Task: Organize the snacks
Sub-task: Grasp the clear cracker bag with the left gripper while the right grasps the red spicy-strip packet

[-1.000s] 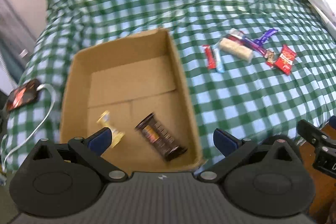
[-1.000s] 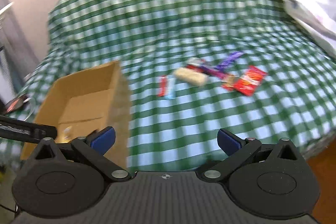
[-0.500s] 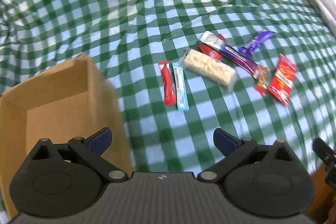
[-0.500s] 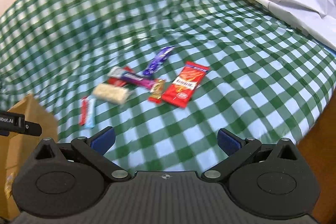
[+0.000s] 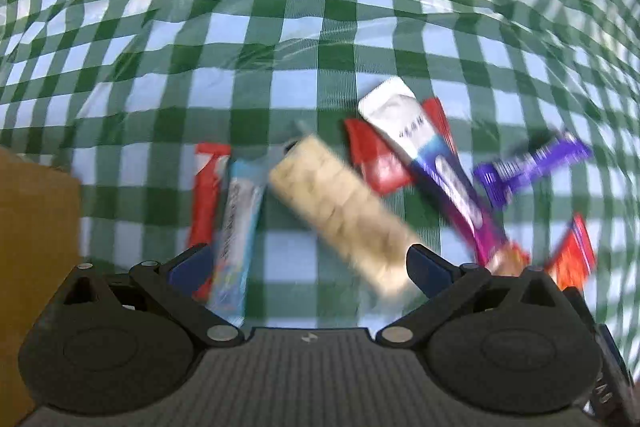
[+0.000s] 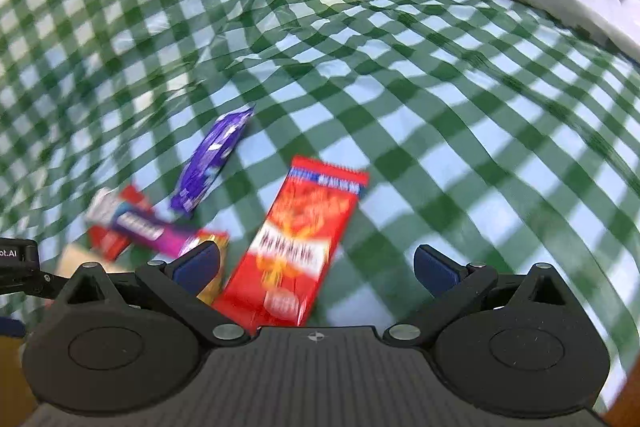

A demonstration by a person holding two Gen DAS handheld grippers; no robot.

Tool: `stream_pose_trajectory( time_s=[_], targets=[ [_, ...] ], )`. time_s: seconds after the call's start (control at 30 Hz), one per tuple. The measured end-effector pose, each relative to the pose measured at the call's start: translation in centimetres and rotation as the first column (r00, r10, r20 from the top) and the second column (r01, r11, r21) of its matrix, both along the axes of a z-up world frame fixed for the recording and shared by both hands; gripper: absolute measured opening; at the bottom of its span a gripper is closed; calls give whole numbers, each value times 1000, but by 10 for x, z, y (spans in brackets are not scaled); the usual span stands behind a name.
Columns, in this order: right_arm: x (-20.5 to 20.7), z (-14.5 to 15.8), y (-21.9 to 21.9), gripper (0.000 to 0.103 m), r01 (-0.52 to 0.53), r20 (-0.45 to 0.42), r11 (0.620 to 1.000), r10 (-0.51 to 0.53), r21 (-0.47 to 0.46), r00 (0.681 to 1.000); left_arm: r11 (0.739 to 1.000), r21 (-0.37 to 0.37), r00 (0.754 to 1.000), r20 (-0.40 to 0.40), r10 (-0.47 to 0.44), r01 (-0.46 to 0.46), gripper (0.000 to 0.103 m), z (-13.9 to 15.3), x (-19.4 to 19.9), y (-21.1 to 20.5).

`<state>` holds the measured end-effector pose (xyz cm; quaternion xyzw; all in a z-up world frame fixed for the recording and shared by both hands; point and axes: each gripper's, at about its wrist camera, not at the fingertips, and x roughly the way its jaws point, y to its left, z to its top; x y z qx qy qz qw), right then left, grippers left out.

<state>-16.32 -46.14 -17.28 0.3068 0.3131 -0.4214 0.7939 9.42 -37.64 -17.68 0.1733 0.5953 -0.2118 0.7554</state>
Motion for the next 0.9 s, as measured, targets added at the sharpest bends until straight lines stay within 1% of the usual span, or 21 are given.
stream_pose_trajectory(
  time_s=[0.07,0.1,0.17,0.23,0.33,0.4,0.43,0.47,0.5,0.53,0.57,0.6,0.7,0.77,0.9],
  targets=[
    [14,-11,-11,102,-7,-40,1000,6,-23,999,1000,2,1000,-1,27,-27,103,-8,7,-13],
    [21,-18,-15,102,-10,-77,1000,8,-29,997,999,0,999,-11,34,-34,103,-12,11,-19],
    [28,-30,-17,102,-27,-137,999,21,-42,990,1000,12,999,-44,22,-21,103,-21,17,-30],
    [28,-34,-7,102,-66,-157,993,50,-98,986,999,37,997,-73,20,-18,103,-31,20,-34],
    [19,-38,2,102,-84,-142,988,65,-130,988,999,39,999,-39,13,-11,103,-34,14,-33],
    [17,-39,4,102,-94,-149,986,73,-136,986,1000,26,1000,-4,1,-1,91,-30,6,-29],
    [18,-38,5,99,-97,-155,986,76,-134,985,1000,7,1000,20,-7,7,72,-26,-2,-25],
    [16,-35,7,86,-106,-149,985,86,-134,985,1000,-9,999,29,-19,19,47,-21,-7,-21],
    [16,-32,11,59,-127,-142,981,106,-145,984,999,-19,999,10,-33,34,41,-16,-11,-15],
    [17,-28,16,52,-138,-155,977,113,-161,981,999,-31,999,-24,-38,37,40,-15,-14,-9],
    [15,-26,19,50,-147,-161,977,122,-154,979,998,-43,997,-59,-43,41,40,-13,-17,-1],
    [12,-25,21,50,-148,-151,979,126,-142,980,997,-50,995,-74,-61,58,40,-11,-22,6],
    [-3,-20,30,48,-131,-118,988,120,-83,986,988,-69,988,-57,-142,138,40,4,-46,35],
    [-17,-12,39,48,-101,-78,993,96,-54,992,981,-95,983,-61,-175,169,40,16,-60,56],
    [-43,12,60,48,-78,-24,995,76,-66,997,969,-148,977,-46,-207,198,40,45,-81,97]
  ],
)
